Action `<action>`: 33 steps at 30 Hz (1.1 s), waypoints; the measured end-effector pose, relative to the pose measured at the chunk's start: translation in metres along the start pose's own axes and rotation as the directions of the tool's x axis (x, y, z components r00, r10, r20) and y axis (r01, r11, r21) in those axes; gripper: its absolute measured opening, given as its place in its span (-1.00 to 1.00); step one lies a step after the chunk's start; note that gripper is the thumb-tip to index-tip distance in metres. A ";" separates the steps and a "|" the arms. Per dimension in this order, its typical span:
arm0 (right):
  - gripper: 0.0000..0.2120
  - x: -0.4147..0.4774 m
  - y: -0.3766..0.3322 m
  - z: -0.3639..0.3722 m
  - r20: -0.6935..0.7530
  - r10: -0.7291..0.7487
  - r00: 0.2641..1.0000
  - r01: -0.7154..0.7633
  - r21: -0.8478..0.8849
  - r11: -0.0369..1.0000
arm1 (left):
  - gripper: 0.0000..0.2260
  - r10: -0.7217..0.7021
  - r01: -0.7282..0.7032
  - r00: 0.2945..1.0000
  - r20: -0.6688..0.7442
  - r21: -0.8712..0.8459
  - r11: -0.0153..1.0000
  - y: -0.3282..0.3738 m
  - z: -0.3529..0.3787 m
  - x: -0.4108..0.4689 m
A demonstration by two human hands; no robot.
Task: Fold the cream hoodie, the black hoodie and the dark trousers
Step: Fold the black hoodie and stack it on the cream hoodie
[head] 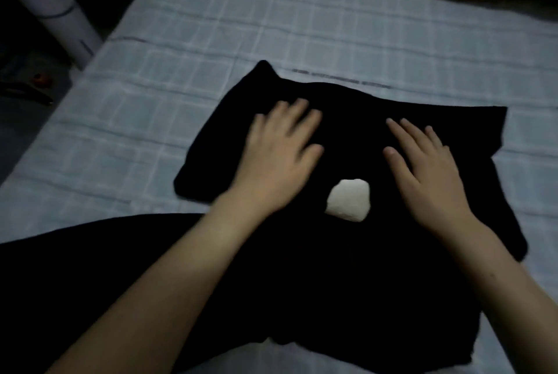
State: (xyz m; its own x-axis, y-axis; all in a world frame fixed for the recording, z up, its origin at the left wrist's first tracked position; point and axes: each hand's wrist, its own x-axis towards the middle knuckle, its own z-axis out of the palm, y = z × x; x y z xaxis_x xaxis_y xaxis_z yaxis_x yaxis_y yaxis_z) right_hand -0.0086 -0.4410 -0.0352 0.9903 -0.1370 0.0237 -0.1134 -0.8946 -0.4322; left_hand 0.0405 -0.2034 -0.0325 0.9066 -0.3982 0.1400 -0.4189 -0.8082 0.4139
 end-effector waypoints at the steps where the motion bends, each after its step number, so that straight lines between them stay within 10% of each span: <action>1: -0.37 -0.007 0.013 0.001 0.003 0.048 0.999 -0.048 0.000 0.999 | -0.40 0.084 -0.084 0.995 0.045 0.008 0.996 0.026 0.016 0.005; 9: -0.43 -0.050 0.080 0.018 0.106 0.071 0.992 -0.063 -0.078 0.995 | -0.48 0.098 -0.106 0.984 0.147 0.047 0.993 0.041 0.087 0.005; 14: -0.41 -0.040 0.046 0.000 0.076 0.144 0.987 -0.146 0.027 0.989 | -0.53 0.099 -0.059 0.978 0.182 -0.215 0.975 0.041 0.055 0.003; 19: -0.40 -0.003 -0.040 0.011 0.028 -0.087 0.996 0.088 -0.021 0.996 | -0.60 -0.325 0.235 0.933 -0.156 -0.420 0.877 -0.006 0.020 -0.048; 24: -0.35 0.011 -0.044 0.051 0.092 -0.057 0.994 0.076 -0.220 0.972 | -0.70 -0.633 0.465 0.767 -0.101 -0.592 0.658 -0.032 0.013 -0.091; 27: -0.36 0.011 -0.039 0.053 0.087 -0.066 0.994 0.081 -0.183 0.980 | -0.60 -0.801 0.548 0.580 0.147 -0.798 0.250 -0.045 0.007 -0.095; 29: -0.36 0.011 -0.041 0.051 0.094 -0.066 0.993 0.080 -0.154 0.985 | -0.50 -0.758 0.442 0.585 0.288 -0.897 0.001 -0.047 0.004 -0.094; 33: -0.35 0.006 -0.043 0.052 0.086 -0.071 0.994 0.081 -0.124 0.989 | -0.44 -0.724 0.350 0.605 0.332 -0.927 -0.133 -0.046 0.003 -0.078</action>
State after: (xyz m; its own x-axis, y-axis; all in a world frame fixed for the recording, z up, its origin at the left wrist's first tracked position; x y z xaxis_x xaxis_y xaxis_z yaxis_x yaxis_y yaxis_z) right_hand 0.0061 -0.3810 -0.0632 0.9991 -0.0366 -0.0232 -0.0421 -0.9485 -0.3139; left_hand -0.0111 -0.1365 -0.0656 0.8344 0.2001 -0.5136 0.4207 0.3707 0.8280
